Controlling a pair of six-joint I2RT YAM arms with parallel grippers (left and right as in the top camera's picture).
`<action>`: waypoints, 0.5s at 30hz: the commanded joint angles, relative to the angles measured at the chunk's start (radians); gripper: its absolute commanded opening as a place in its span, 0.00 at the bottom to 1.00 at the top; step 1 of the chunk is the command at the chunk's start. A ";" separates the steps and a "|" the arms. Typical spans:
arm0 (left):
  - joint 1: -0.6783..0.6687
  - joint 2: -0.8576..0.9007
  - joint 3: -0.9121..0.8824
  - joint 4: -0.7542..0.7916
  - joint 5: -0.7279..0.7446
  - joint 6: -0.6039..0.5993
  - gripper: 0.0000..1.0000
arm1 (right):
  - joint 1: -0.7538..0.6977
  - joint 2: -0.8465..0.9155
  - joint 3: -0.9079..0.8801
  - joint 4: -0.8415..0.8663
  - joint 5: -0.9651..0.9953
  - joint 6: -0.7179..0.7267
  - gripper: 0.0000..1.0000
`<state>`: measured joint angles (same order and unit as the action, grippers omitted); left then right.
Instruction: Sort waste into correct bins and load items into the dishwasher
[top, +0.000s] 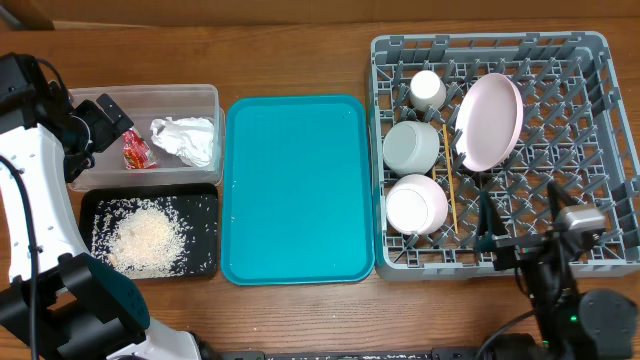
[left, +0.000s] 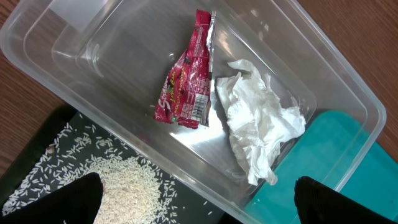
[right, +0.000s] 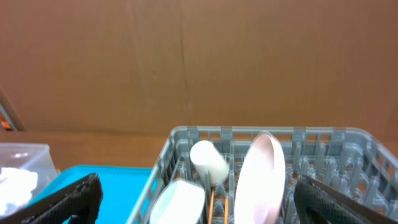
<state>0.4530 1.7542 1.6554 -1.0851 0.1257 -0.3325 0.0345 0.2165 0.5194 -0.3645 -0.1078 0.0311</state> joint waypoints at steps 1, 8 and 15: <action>-0.004 -0.027 -0.002 0.000 -0.006 0.022 1.00 | -0.006 -0.081 -0.116 0.074 -0.007 0.087 1.00; -0.004 -0.027 -0.002 0.000 -0.006 0.022 1.00 | -0.006 -0.203 -0.337 0.338 -0.015 0.105 1.00; -0.004 -0.027 -0.002 0.000 -0.006 0.022 1.00 | -0.006 -0.214 -0.470 0.453 -0.018 0.104 1.00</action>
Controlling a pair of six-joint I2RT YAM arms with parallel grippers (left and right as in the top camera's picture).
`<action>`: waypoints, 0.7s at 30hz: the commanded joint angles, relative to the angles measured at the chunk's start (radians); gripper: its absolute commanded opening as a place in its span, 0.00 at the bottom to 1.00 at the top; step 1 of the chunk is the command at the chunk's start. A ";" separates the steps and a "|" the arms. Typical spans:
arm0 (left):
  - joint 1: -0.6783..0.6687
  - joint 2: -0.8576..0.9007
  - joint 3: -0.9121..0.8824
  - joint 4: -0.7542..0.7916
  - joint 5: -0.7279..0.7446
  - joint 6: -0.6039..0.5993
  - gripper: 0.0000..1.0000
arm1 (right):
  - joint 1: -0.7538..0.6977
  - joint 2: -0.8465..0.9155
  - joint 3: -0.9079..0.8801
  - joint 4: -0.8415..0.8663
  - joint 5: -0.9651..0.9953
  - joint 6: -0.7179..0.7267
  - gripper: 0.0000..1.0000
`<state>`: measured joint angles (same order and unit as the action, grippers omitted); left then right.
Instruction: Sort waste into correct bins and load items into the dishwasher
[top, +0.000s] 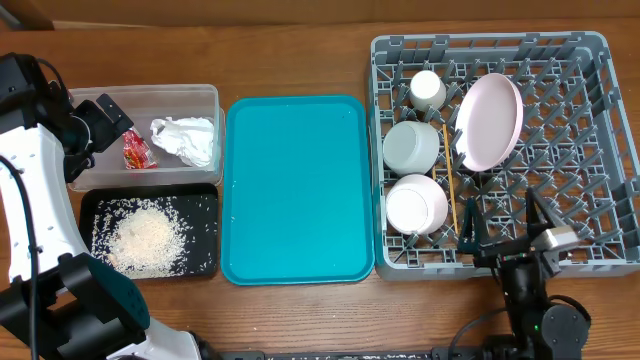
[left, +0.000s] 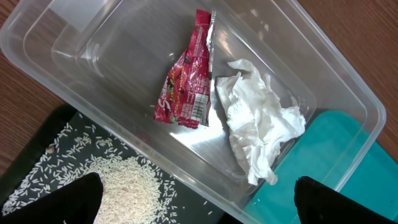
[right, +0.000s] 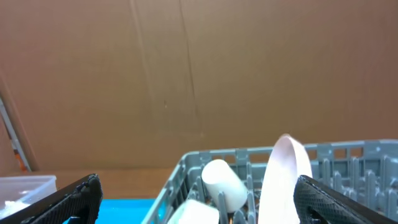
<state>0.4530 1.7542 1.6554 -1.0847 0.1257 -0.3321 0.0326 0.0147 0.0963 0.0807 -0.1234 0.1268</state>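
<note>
The grey dish rack (top: 600, 150) holds a pink plate (top: 489, 121) on edge, a white cup (top: 427, 90), a grey bowl (top: 411, 146), a white bowl (top: 416, 204) and a chopstick (top: 452, 195). A clear bin (top: 100, 100) holds a red wrapper (left: 185, 90) and a crumpled white tissue (left: 258, 127). Rice (top: 148, 238) lies in the black tray (top: 205, 265). My left gripper (left: 196, 199) is open above the clear bin, empty. My right gripper (top: 505, 232) is open and empty at the rack's near edge; its wrist view looks across the cup (right: 222, 183) and plate (right: 286, 180).
A teal serving tray (top: 295, 190) lies bare between the bins and the rack. The left arm's white links run down the table's left side. A brown cardboard wall stands behind the rack in the right wrist view.
My right gripper has moved back toward the table's near edge and a little left, its camera tilted higher. The left gripper and all objects have stayed put.
</note>
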 joint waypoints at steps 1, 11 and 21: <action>-0.004 -0.027 -0.002 0.000 -0.006 0.022 1.00 | -0.004 -0.012 -0.058 0.008 -0.002 0.009 1.00; -0.004 -0.027 -0.002 0.000 -0.006 0.022 1.00 | -0.006 -0.012 -0.089 -0.113 -0.009 -0.083 1.00; -0.004 -0.027 -0.002 0.000 -0.006 0.022 1.00 | -0.006 -0.012 -0.089 -0.151 -0.006 -0.082 1.00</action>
